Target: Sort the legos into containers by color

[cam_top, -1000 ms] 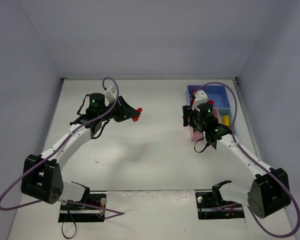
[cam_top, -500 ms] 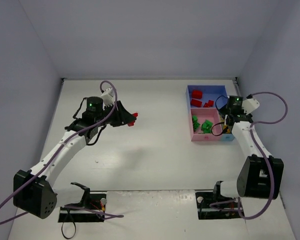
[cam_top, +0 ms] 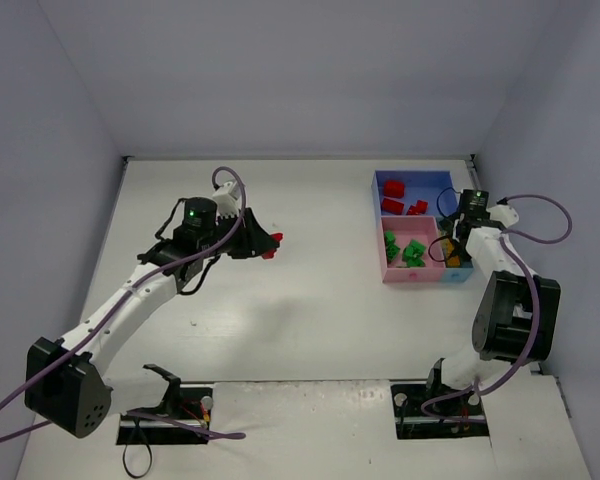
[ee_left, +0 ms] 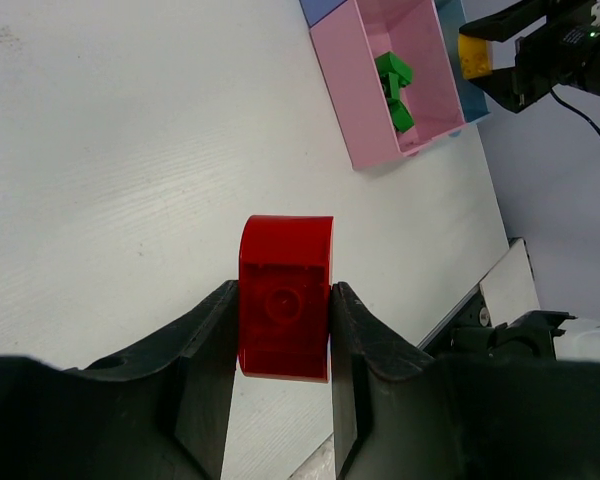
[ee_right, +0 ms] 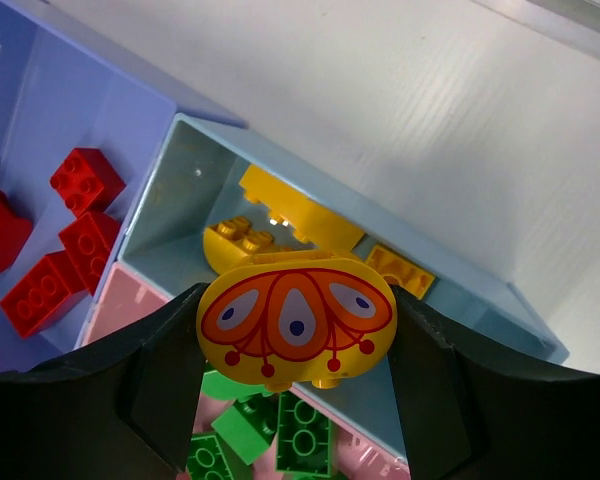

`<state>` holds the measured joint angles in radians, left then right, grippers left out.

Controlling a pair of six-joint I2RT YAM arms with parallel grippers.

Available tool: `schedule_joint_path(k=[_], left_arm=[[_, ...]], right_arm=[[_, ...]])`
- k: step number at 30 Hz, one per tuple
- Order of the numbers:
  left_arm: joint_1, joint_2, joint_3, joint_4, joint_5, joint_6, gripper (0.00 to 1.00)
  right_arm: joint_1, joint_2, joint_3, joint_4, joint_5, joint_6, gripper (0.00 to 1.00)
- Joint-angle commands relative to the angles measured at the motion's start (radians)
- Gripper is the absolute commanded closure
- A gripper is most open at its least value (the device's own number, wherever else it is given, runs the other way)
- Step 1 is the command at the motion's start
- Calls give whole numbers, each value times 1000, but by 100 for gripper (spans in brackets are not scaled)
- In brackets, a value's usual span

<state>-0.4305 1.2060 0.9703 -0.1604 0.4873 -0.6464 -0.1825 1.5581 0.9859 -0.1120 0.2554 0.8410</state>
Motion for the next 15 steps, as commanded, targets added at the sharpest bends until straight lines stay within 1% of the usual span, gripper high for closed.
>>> schedule_joint_path(k=[1,2,3,5,7,8,9,10,11,13,15], left_arm=[[-14,-8,22,56,-18,27,88],[-16,-6,24,59,-16,27,88],[-19,-2,25,62,-16,30,88],[-30,1,28,71,-18,34,88],[-37,9,39,73,-24,48,88],[-42,12,42,73,-24,51,88],[-45,20,51,74,-24,57,88],[-48,23,56,76,-21,60,88],[-50,26,62,76,-24,62,88],[-60,38,77,78,-24,67,88],[-76,44,88,75,-21,77,88]], right_arm=[[-2,-26,54,14,-16,12,54],[0,-41,53,14,-21,-3,48],[3,-47,53,14,-24,-14,46],[9,-73,54,12,-25,-43,39],[20,-92,54,12,-21,-82,24],[21,-108,53,12,-25,-88,21],[21,-115,51,11,-28,-97,15],[21,-121,50,11,-33,-98,13],[20,-130,45,9,-38,-99,7],[21,-136,40,8,-42,-103,5],[21,-150,39,8,-80,-112,4]])
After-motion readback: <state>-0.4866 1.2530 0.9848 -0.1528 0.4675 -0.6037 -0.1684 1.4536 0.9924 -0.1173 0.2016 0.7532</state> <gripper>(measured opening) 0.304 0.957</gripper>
